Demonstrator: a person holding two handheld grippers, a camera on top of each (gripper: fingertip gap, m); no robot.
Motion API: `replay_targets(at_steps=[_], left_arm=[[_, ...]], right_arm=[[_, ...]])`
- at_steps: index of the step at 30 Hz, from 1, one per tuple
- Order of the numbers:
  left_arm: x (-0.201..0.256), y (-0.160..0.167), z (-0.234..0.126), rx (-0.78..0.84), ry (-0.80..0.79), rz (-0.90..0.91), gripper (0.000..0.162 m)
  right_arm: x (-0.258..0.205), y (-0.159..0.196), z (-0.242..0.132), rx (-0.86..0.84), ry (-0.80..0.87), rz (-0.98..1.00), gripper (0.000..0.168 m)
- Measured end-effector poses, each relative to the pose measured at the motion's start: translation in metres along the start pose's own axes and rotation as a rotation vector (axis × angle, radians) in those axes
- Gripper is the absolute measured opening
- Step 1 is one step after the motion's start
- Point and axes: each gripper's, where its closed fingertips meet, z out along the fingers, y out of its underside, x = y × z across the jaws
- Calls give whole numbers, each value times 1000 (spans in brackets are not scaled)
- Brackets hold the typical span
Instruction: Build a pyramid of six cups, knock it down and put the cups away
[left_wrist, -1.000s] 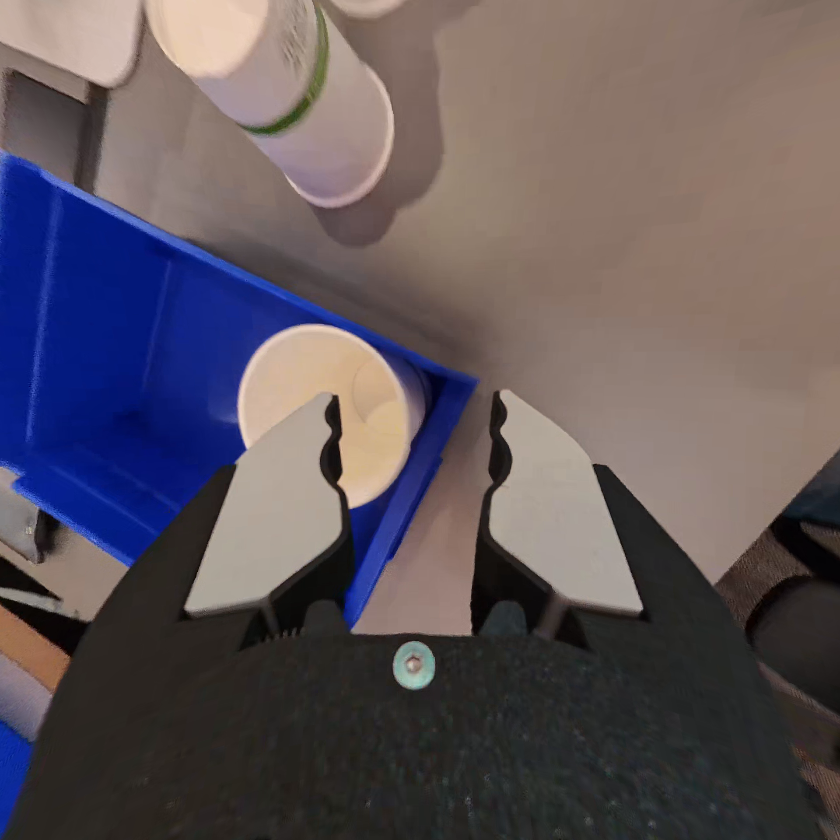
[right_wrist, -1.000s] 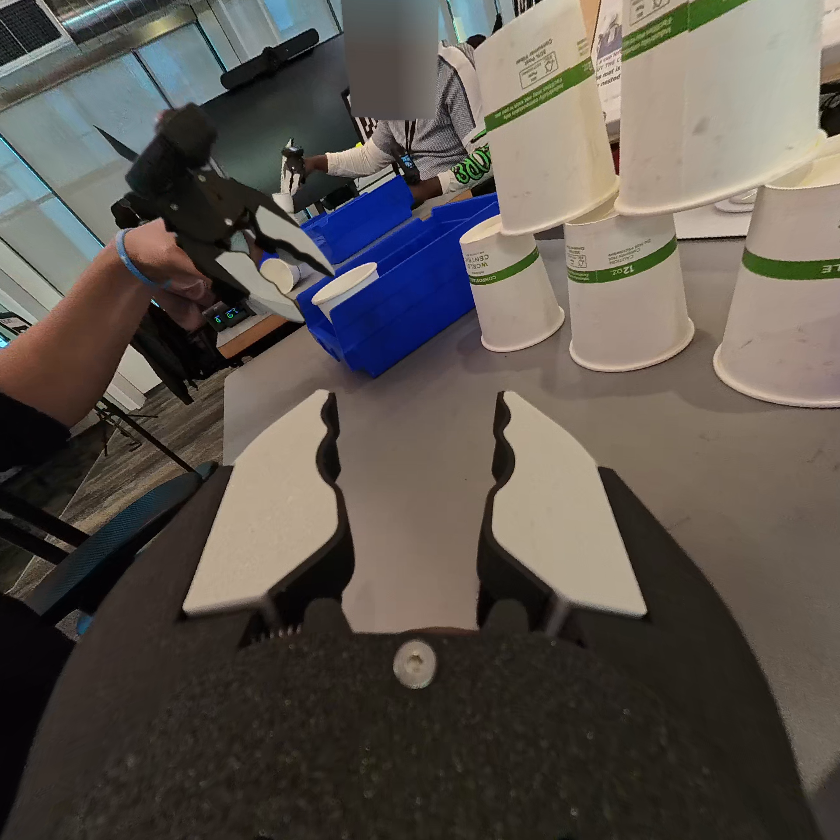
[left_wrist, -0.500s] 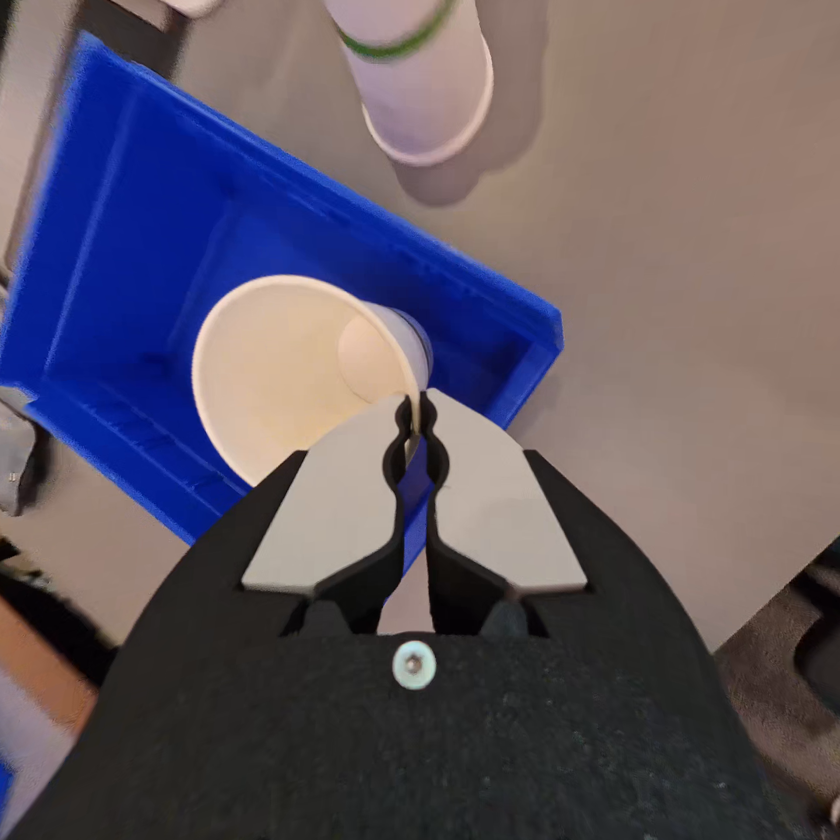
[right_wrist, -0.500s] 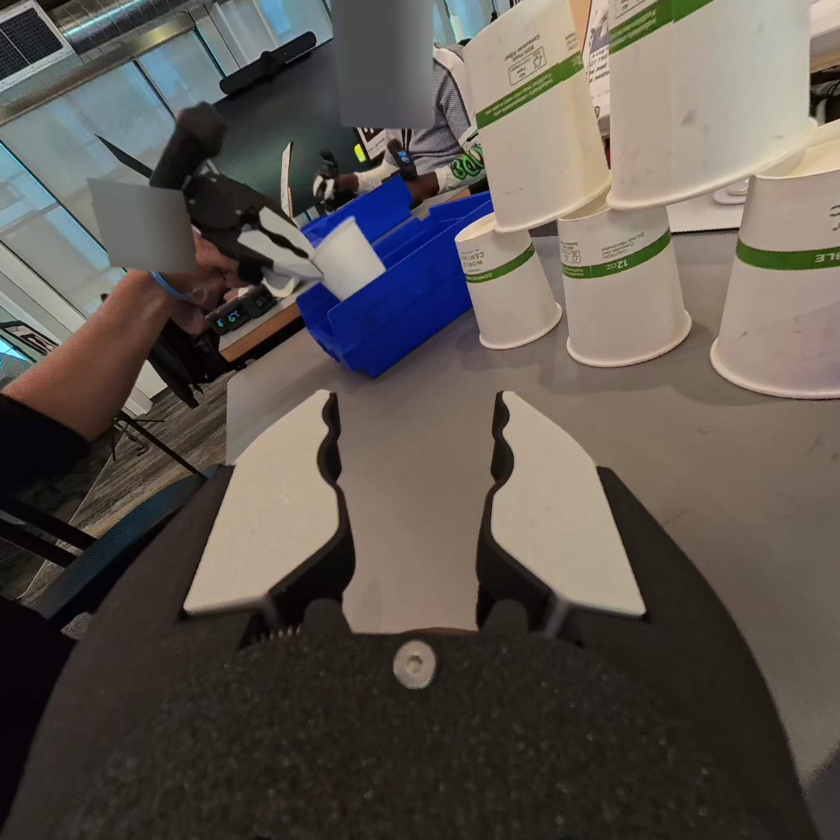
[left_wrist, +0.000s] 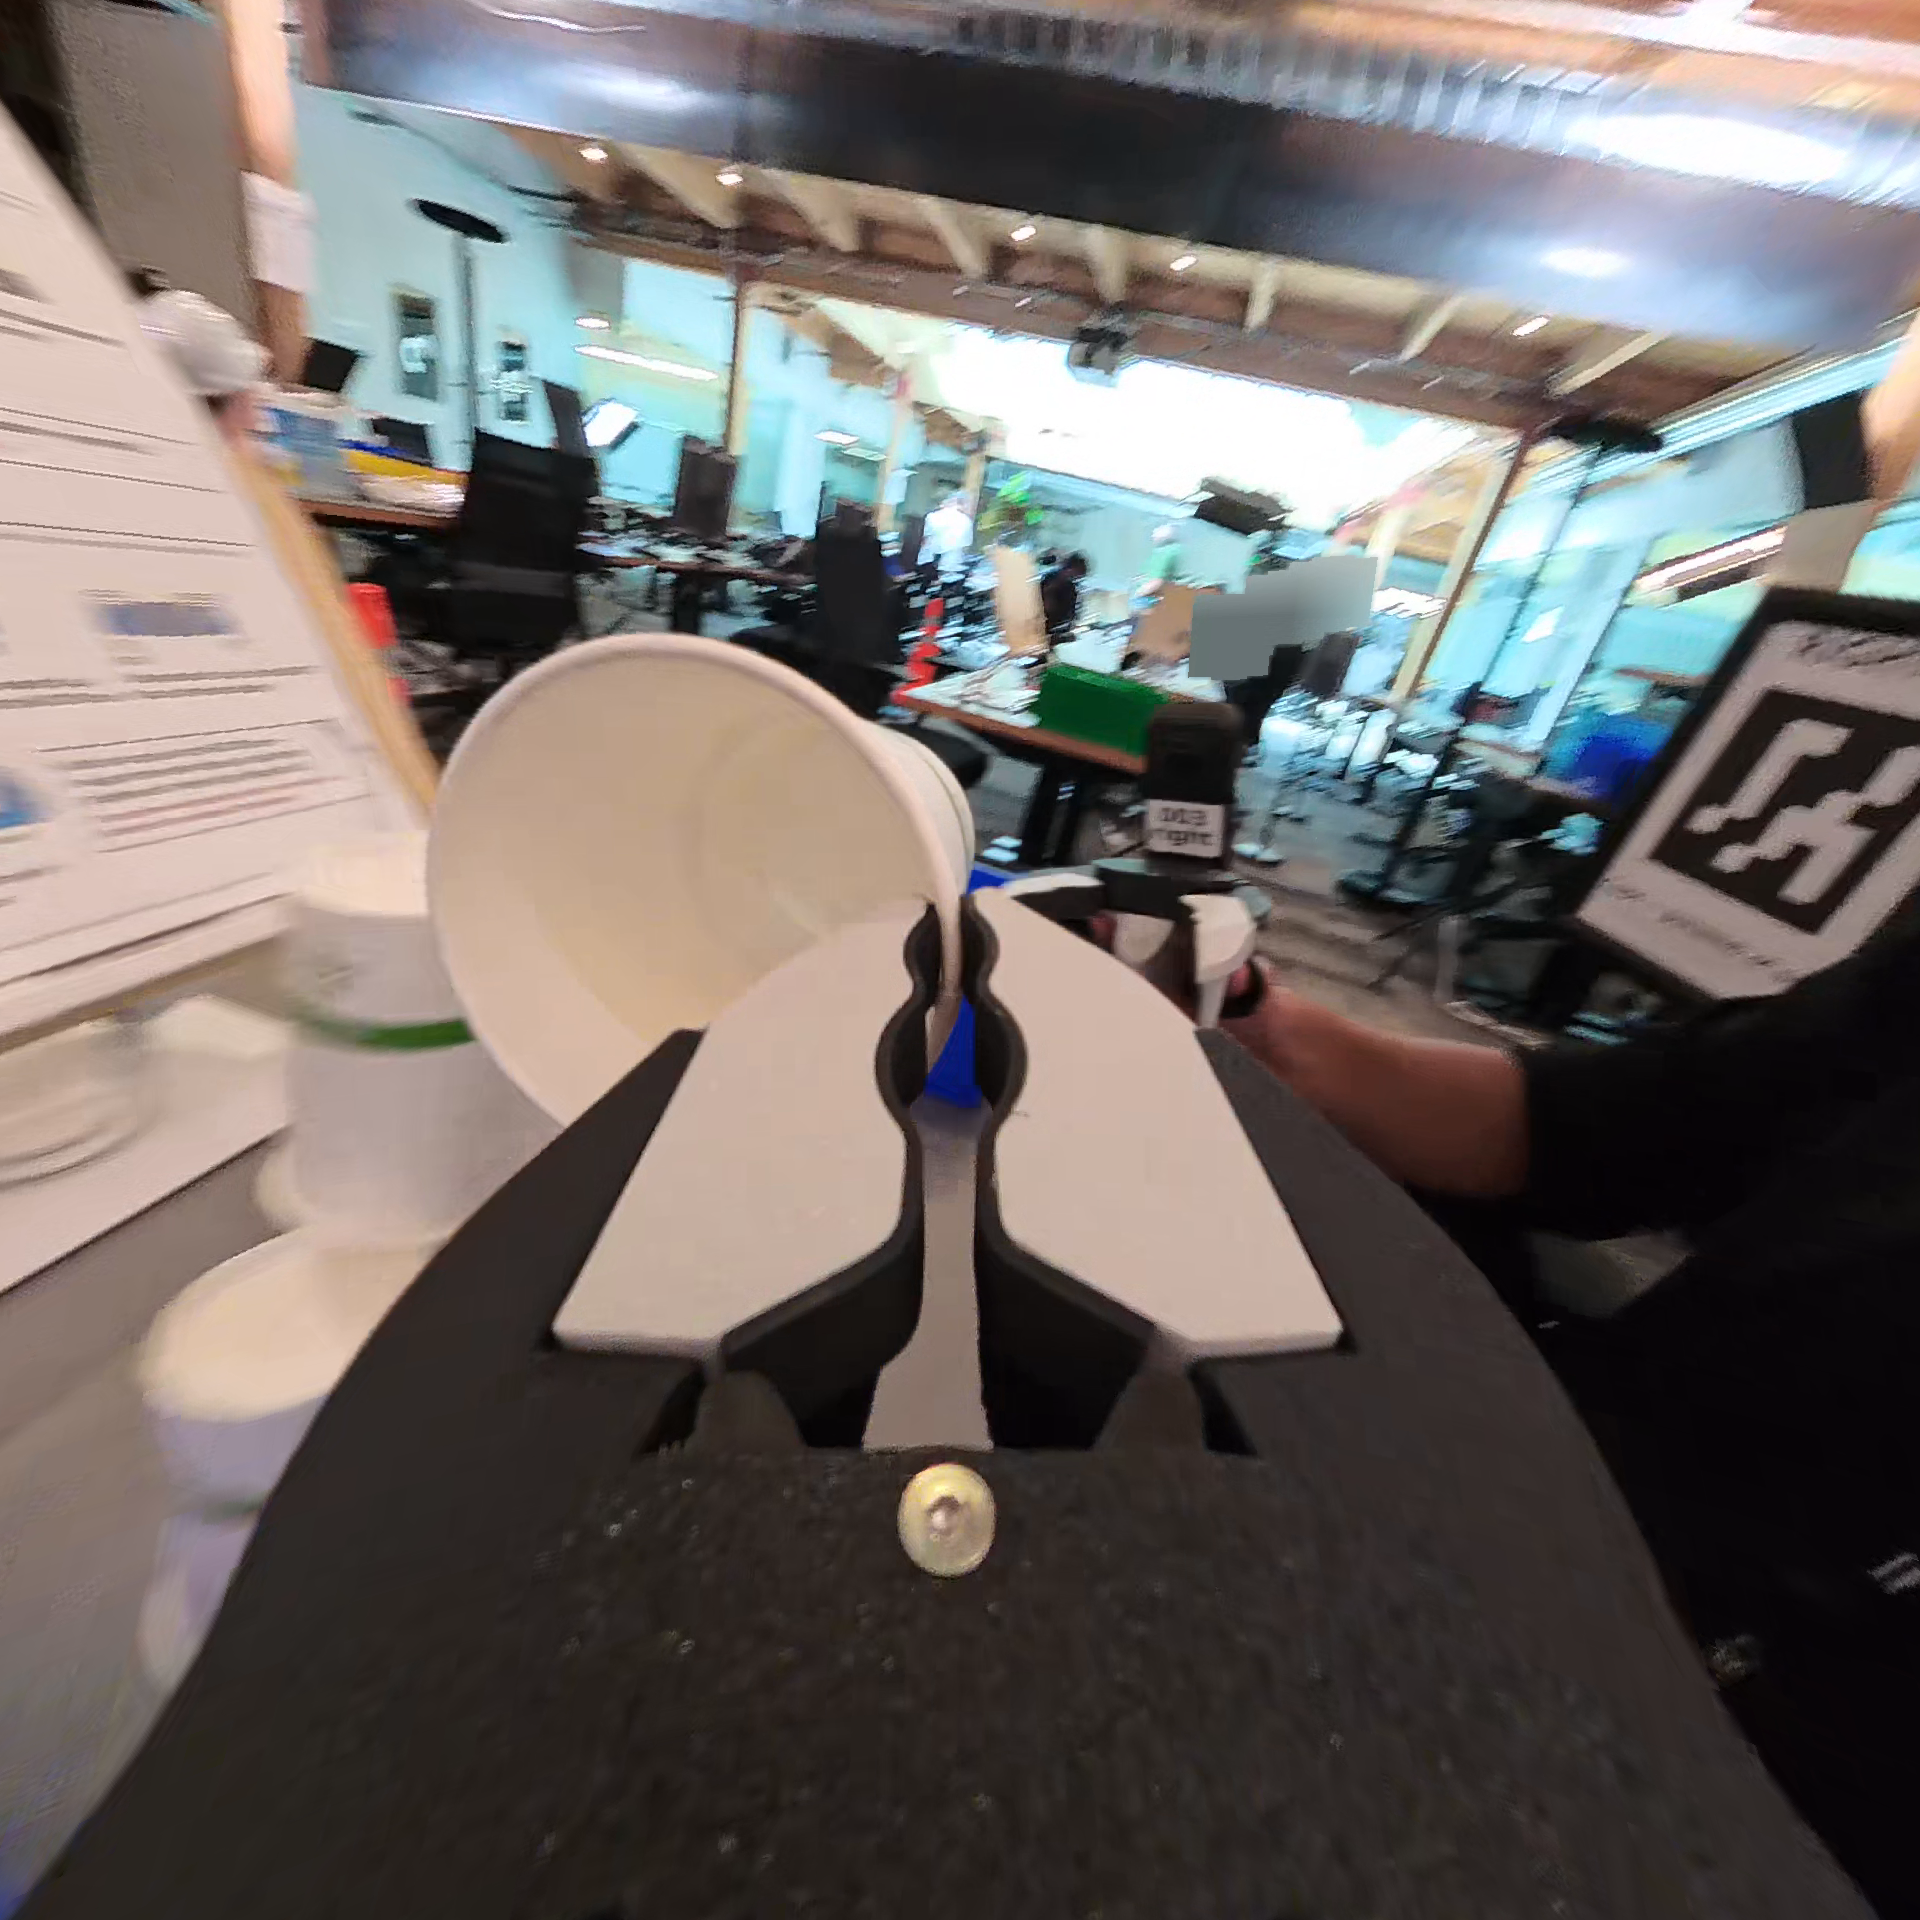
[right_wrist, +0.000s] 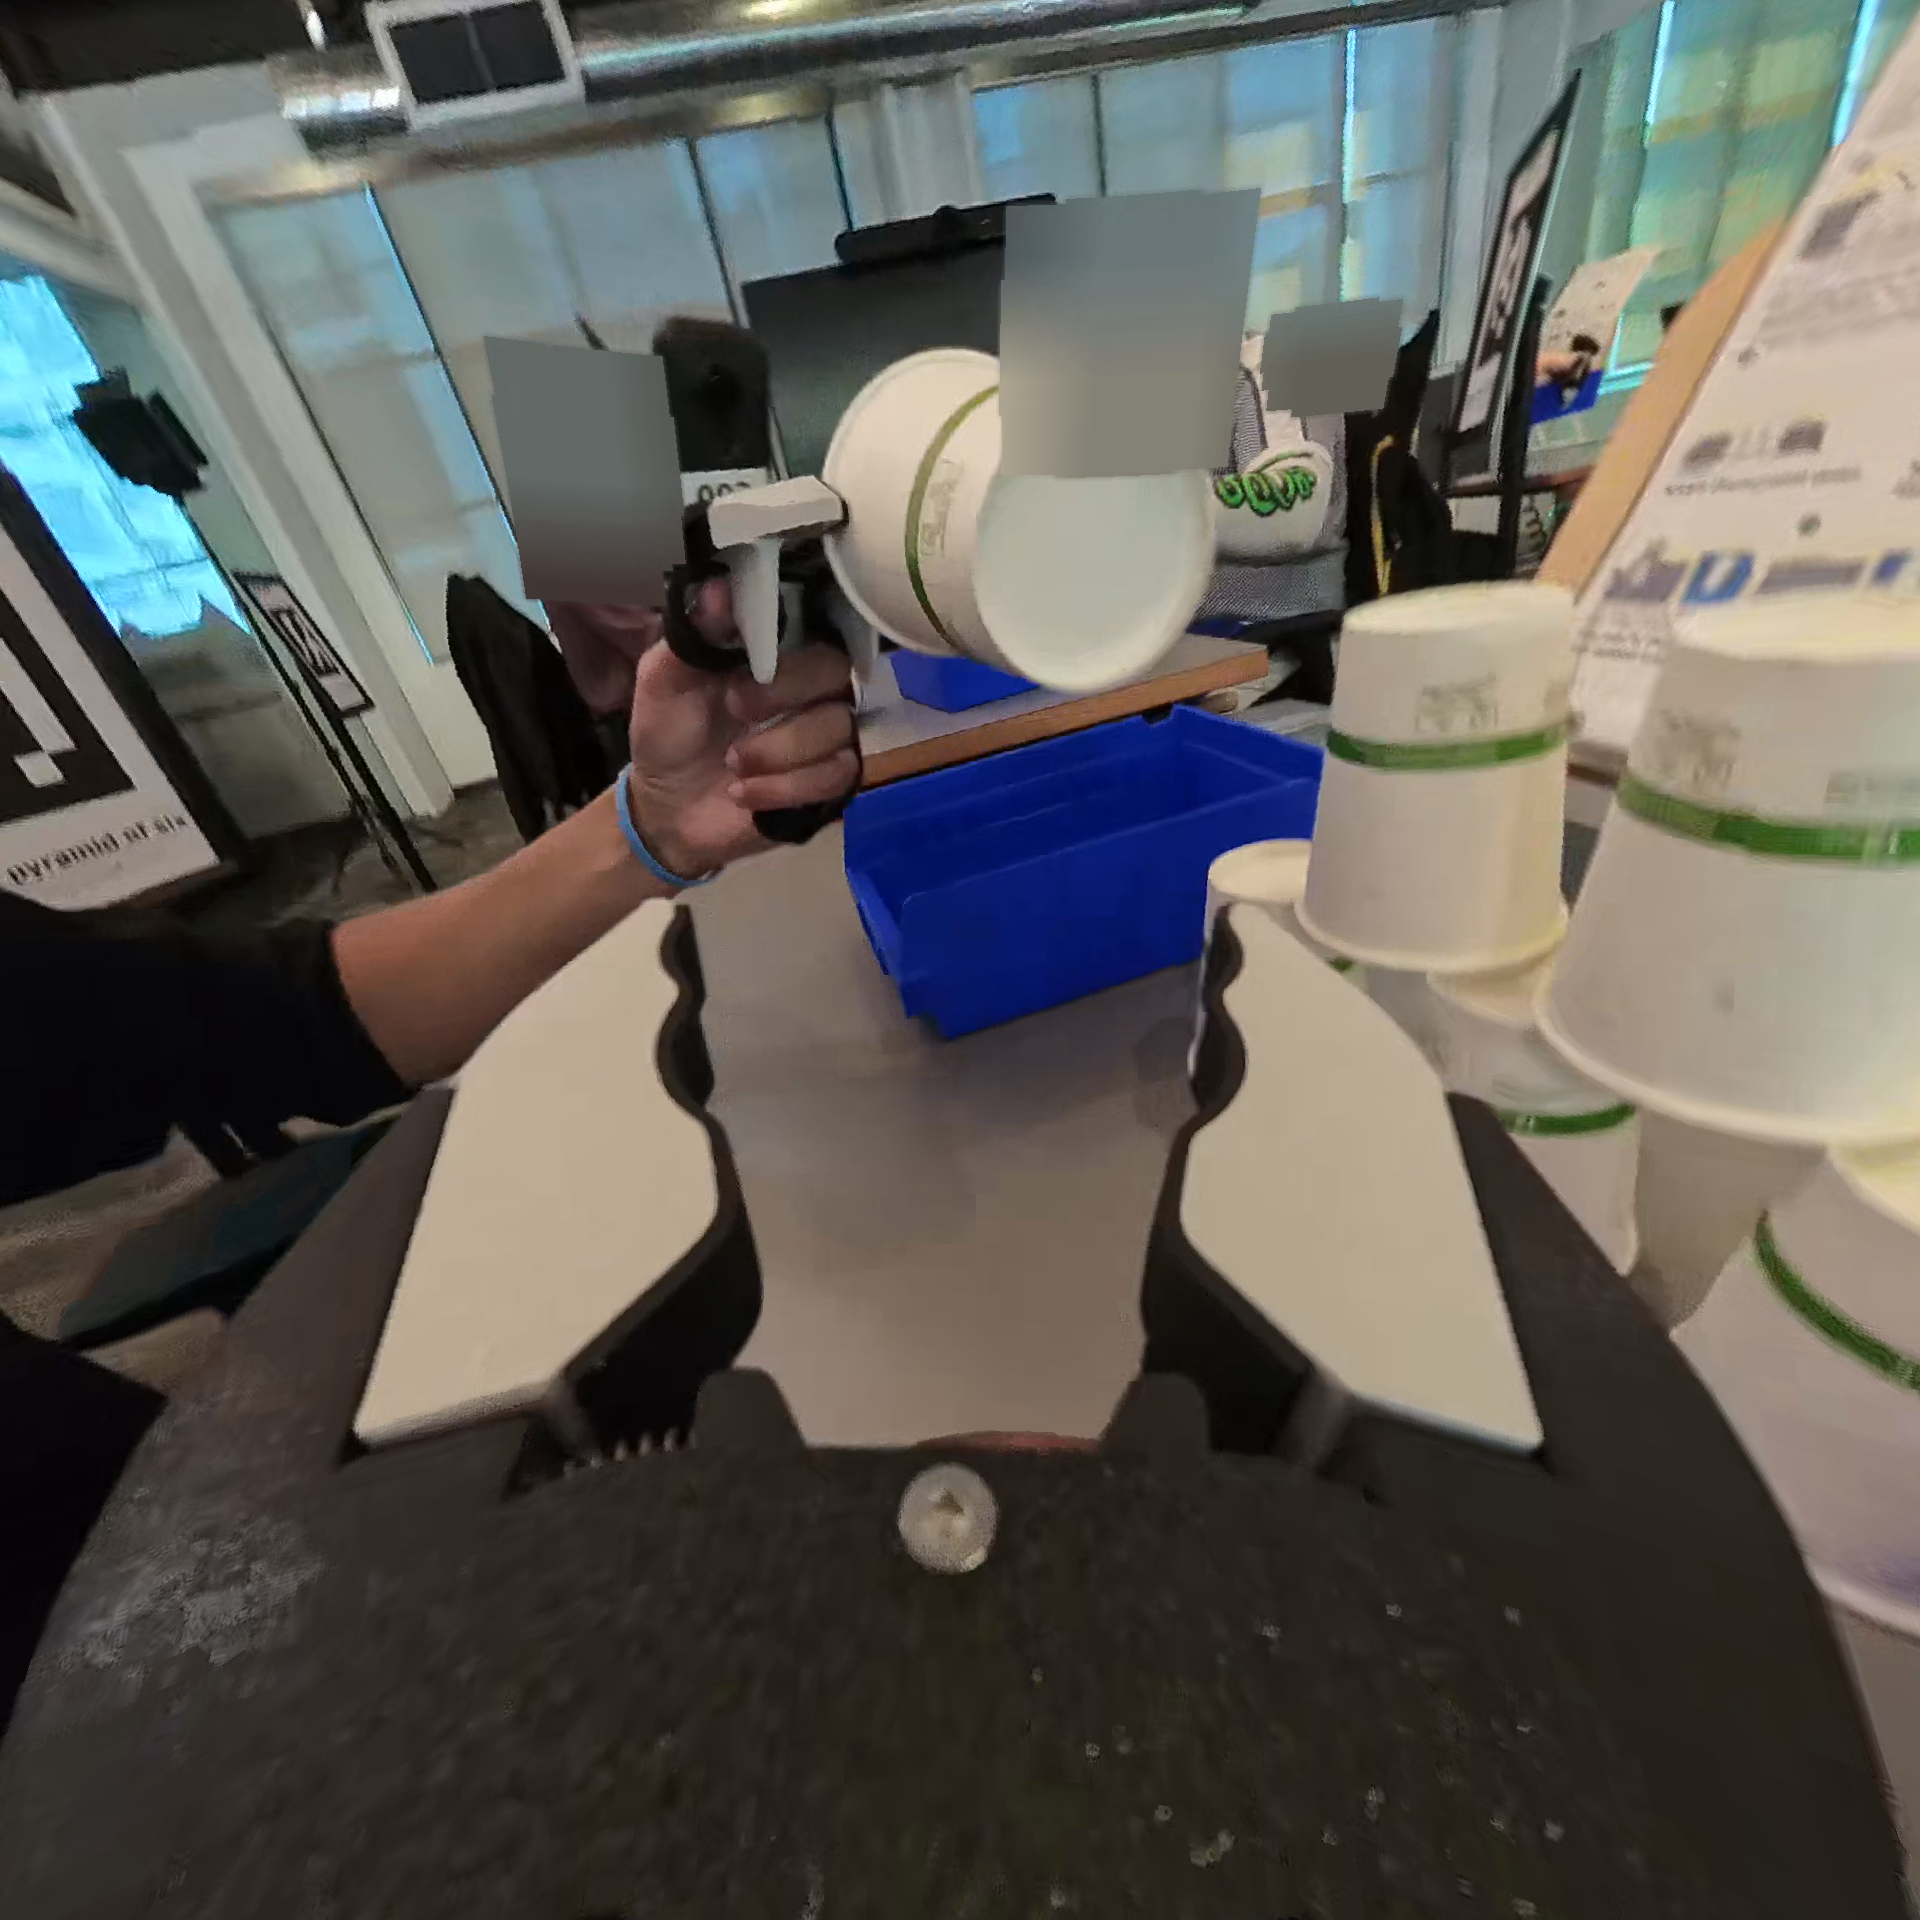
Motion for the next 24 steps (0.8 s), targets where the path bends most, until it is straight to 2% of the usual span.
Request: replay_targets(at_steps=[4,8,12,21,22,24], left_arm=[[25,10,47,43,128,-85,2],[39,26,71,29,199,-131,2],[45,35,77,21,233,-163,2],[44,43,78,15,214,-179,3],[42,43,78,15,203,-180,6],[38,42,72,26,163,-184,38]], right_arm=[[-1,-22,14,-6,-20,-78,102],[11,-39,11,44,-4,-56,99],[20,-34,4,31,9,-51,74],[22,-28,2,6,9,-19,73],[24,-28,2,-1,23,-22,73],[30,-30,0,-13,56,-30,73]])
